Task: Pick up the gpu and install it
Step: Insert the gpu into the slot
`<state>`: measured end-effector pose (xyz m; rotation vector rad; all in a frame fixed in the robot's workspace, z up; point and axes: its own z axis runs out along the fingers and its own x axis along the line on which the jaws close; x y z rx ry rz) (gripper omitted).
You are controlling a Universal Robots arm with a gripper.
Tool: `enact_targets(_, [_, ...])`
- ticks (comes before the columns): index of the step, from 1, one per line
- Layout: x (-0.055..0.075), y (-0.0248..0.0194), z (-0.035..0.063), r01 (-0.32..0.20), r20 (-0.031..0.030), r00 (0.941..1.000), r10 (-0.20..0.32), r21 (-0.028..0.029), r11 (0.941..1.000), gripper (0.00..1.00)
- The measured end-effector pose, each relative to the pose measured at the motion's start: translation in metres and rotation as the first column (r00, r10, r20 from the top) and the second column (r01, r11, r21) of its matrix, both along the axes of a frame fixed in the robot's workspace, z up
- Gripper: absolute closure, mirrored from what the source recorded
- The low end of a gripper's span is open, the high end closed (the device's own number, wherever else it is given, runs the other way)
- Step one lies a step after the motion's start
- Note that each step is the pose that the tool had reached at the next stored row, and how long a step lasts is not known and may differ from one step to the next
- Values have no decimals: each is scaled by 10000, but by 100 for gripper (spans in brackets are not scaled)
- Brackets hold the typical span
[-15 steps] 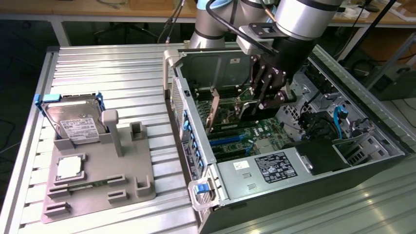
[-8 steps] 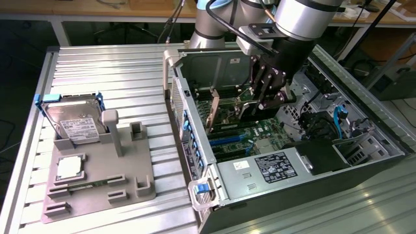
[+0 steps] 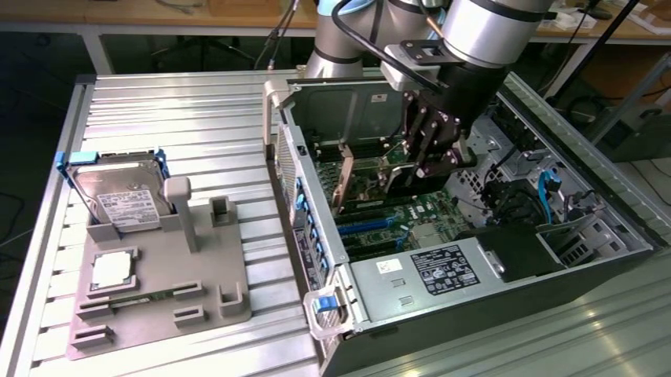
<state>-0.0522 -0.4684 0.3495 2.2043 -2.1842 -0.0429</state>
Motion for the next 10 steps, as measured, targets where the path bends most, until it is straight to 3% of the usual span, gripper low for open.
enact_targets(10, [0, 0, -32, 0, 1, 10000, 0, 0, 10000, 73])
